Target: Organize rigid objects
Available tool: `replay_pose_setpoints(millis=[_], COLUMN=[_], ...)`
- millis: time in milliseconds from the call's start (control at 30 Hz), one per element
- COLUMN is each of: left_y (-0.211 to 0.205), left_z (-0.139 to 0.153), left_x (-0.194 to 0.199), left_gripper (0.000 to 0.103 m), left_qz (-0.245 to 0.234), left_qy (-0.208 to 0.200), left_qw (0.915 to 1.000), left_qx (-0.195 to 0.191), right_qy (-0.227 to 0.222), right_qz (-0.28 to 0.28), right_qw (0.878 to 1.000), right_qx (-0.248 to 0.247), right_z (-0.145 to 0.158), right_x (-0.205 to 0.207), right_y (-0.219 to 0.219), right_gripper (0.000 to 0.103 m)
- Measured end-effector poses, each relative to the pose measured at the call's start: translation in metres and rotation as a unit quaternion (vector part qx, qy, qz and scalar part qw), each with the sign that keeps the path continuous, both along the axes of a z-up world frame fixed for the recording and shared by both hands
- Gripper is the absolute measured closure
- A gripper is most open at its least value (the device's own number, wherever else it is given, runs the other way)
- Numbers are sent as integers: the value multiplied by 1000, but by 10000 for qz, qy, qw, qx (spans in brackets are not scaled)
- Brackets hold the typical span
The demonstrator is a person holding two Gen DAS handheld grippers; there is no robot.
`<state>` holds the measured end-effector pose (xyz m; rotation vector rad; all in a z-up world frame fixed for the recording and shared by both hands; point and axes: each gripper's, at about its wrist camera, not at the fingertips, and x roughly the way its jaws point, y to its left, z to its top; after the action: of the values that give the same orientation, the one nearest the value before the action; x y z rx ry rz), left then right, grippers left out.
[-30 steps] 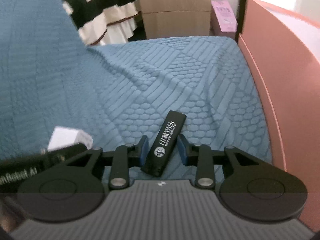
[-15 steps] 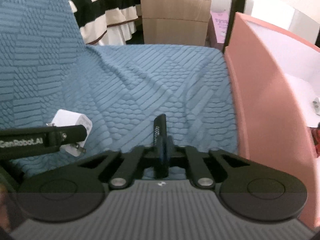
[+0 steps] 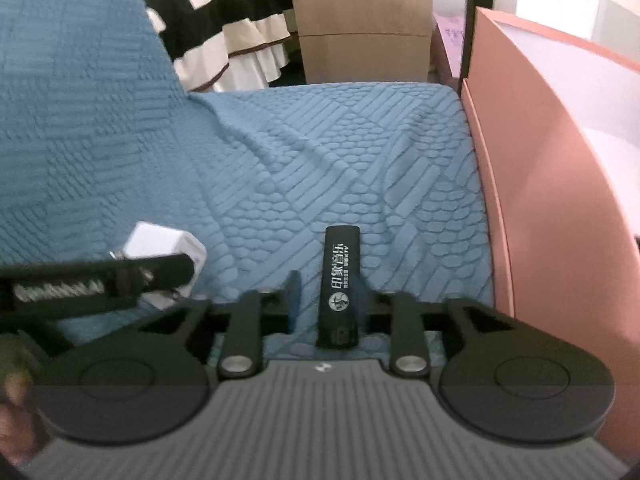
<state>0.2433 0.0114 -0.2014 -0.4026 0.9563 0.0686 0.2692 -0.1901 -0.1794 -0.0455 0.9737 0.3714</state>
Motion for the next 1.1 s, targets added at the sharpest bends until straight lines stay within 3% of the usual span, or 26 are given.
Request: replay_pose_setpoints(millis=[133, 333, 733, 1100], left_y=[2, 0, -5, -11], left_z=[1, 4, 33, 80], left_x=[-1, 0, 3, 12], left_gripper=[42, 42, 42, 42], left_qz=[17, -38, -232, -325], left_qy=[-12, -55, -210, -487], left_qw=[10000, 10000, 9990, 9976], left_qx=[-41, -68, -314, -357], right_qy=[-174, -257, -276, -726], right_qz=[150, 267, -29, -180], right_qw=[9983, 9968, 9996, 9964], right_qx=[-533, -709, -3, 388], right_z=[-12, -5, 54, 124], right_x=[-2, -8, 2, 6], right_y=[10, 14, -25, -63], right_gripper=[73, 77, 77, 77])
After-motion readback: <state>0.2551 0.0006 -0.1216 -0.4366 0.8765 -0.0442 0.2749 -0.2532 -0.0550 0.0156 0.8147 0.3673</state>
